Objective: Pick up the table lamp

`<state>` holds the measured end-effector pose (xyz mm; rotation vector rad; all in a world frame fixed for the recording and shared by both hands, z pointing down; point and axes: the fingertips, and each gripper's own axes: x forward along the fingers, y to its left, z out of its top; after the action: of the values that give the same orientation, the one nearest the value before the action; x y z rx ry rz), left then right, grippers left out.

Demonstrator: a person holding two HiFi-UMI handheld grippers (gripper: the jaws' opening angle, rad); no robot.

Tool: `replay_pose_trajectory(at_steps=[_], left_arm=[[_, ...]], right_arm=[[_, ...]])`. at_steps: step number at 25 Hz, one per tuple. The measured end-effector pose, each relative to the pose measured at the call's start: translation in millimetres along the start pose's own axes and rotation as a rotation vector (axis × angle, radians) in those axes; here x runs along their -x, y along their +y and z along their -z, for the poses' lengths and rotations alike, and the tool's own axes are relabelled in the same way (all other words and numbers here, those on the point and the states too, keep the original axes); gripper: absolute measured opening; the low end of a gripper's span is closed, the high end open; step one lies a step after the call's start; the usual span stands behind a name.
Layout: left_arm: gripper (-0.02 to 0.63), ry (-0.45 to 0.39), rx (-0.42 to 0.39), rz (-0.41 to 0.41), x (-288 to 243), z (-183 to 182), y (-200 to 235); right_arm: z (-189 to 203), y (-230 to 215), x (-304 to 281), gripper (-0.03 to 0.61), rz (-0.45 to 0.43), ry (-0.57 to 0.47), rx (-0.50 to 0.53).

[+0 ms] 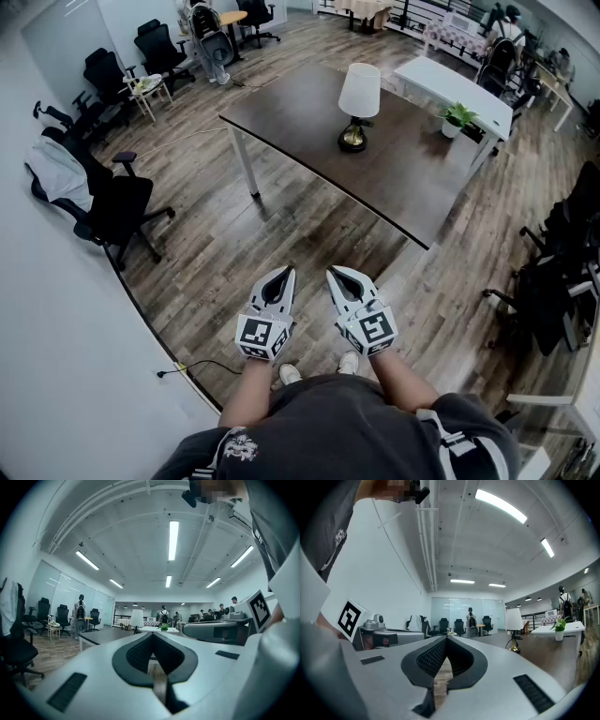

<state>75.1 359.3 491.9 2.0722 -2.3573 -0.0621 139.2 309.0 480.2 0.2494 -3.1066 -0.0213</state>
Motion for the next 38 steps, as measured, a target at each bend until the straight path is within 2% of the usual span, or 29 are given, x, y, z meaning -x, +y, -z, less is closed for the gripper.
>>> replay_pose_trajectory(at_steps=[15, 21, 24, 30, 38], left_arm=[[-0.003, 0.012, -0.003, -0.018, -25.8, 8.4, -15.8], [-0.003, 0.024, 0.021, -0.038, -41.6, 11.1, -34.6], [-0.003, 0.029, 0.02, -0.036, -50.2, 14.1, -51.4], [-0.003, 0.048, 0.014, -0.048, -65.8, 22.1, -82.3], [-0.003, 0.051, 0.023, -0.066, -74.6, 21.6, -84.3]], right_arm=[[3.6, -35.5, 7.5, 0.026, 0.008, -0.032, -0.017], [2.9, -59.2, 24.3, 0.026, 0.001, -0.044, -0.029], [7.0, -72.0, 34.9, 0.026, -0.028, -0.031, -0.061], [14.6, -93.2, 53.6, 0.026, -0.075, -0.017, -0.046], [18.0, -104.4, 59.2, 0.026, -0.085, -0.015, -0.068]])
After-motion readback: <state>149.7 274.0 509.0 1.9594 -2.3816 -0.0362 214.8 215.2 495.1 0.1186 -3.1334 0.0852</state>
